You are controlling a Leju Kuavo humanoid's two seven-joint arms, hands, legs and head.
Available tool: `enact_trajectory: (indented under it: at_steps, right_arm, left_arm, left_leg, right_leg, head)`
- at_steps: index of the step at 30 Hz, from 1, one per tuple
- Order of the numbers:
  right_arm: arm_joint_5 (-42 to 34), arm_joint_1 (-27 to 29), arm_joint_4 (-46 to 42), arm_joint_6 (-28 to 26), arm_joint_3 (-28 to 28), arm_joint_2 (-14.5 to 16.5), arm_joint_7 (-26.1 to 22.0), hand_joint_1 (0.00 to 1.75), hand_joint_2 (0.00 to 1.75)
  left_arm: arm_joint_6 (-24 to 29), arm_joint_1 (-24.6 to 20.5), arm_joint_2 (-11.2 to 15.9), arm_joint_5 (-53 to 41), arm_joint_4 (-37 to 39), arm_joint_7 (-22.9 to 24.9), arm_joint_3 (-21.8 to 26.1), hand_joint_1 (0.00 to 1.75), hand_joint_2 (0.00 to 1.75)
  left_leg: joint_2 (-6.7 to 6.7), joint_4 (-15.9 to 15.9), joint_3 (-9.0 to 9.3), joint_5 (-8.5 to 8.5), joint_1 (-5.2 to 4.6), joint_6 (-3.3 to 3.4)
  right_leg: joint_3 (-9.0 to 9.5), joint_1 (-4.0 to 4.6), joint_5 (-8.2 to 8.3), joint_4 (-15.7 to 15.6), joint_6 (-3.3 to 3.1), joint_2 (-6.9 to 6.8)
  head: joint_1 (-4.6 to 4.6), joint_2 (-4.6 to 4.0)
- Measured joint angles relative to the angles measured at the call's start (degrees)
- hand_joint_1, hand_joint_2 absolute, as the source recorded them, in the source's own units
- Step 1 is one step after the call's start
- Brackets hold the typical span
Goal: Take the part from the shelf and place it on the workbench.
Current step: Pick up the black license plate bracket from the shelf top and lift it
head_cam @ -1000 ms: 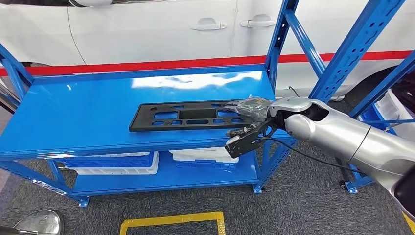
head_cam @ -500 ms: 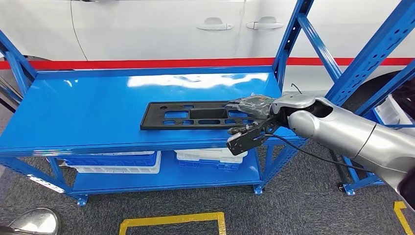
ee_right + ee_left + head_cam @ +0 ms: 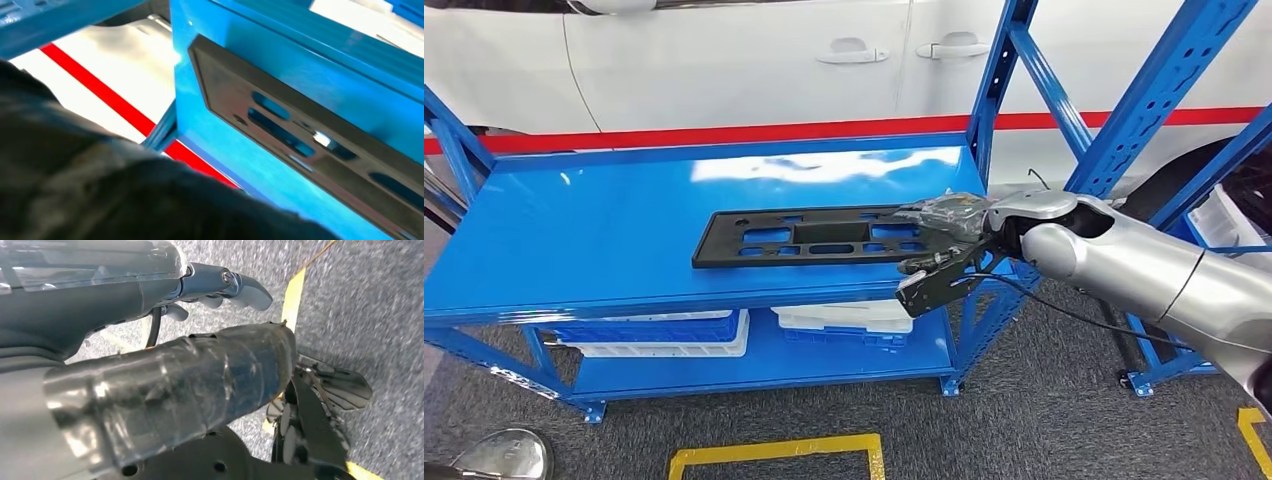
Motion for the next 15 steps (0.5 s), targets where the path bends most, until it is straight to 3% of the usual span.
enact_trajectory:
  at_steps: [2,3,5,7,11,13,15]
  right_arm:
    - [0.0,0.0,0.0,0.0,0.4,0.0,0.0,0.00,0.00]
    - [0.0,0.0,-0.1,0.1,0.5,0.0,0.0,0.00,0.00]
    - [0.0,0.0,-0.1,0.1,0.6,0.0,0.0,0.00,0.00]
    - [-0.1,-0.1,-0.1,0.0,0.6,0.0,0.1,0.00,0.00]
    - [-0.5,-0.1,-0.2,0.0,0.7,-0.1,0.1,0.00,0.00]
    - [-0.6,-0.2,-0.2,-0.1,0.7,-0.1,0.1,0.00,0.00]
    - [-0.7,-0.2,-0.2,-0.1,0.9,-0.2,0.1,0.00,0.00]
  left_arm:
    - [0.0,0.1,0.0,0.0,0.0,0.0,0.0,0.00,0.00]
    - [0.0,0.1,0.0,0.0,0.0,0.0,0.0,0.00,0.00]
    - [0.0,0.1,0.1,-0.1,0.0,0.0,0.0,0.00,0.00]
    - [0.0,0.1,0.1,-0.2,0.0,0.0,0.0,0.00,0.00]
    - [-0.1,0.1,0.1,-0.2,0.0,0.0,0.0,0.00,0.00]
    - [-0.1,0.0,0.1,-0.2,0.0,0.0,0.0,0.00,0.00]
    - [-0.1,0.0,0.1,-0.2,0.0,0.0,0.0,0.00,0.00]
  left_leg:
    - [0.01,3.8,-1.75,-0.62,0.07,-0.18]
    - [0.02,2.4,-1.07,0.68,0.13,-0.19]
    - [0.04,-4.9,2.51,4.22,0.22,-0.05]
    - [0.00,-10.4,5.18,5.86,0.13,0.33]
    - [-0.02,-11.6,5.55,6.26,-0.02,1.63]
    - [0.03,-12.0,5.63,6.64,0.18,2.30]
    - [0.02,-12.0,5.52,6.71,0.13,2.50]
  right_leg:
    - [-0.14,0.01,-0.07,0.2,-0.04,0.02]
    - [-0.19,-0.01,-0.14,0.4,0.00,0.05]
    - [-0.26,-0.02,-0.42,0.9,0.33,0.10]
    - [-0.53,0.16,-0.69,1.5,0.89,0.16]
    - [-0.82,0.09,-0.91,1.7,2.00,0.21]
    - [-2.16,-0.13,-3.20,5.0,2.54,0.21]
    - [-5.29,-0.28,-6.77,11.9,2.97,0.19]
  head:
    - [0.00,0.00]
    - [0.00,0.00]
    - [0.00,-0.01]
    - [0.03,-0.01]
    - [0.07,-0.01]
    - [0.09,-0.01]
    - [0.10,-0.01]
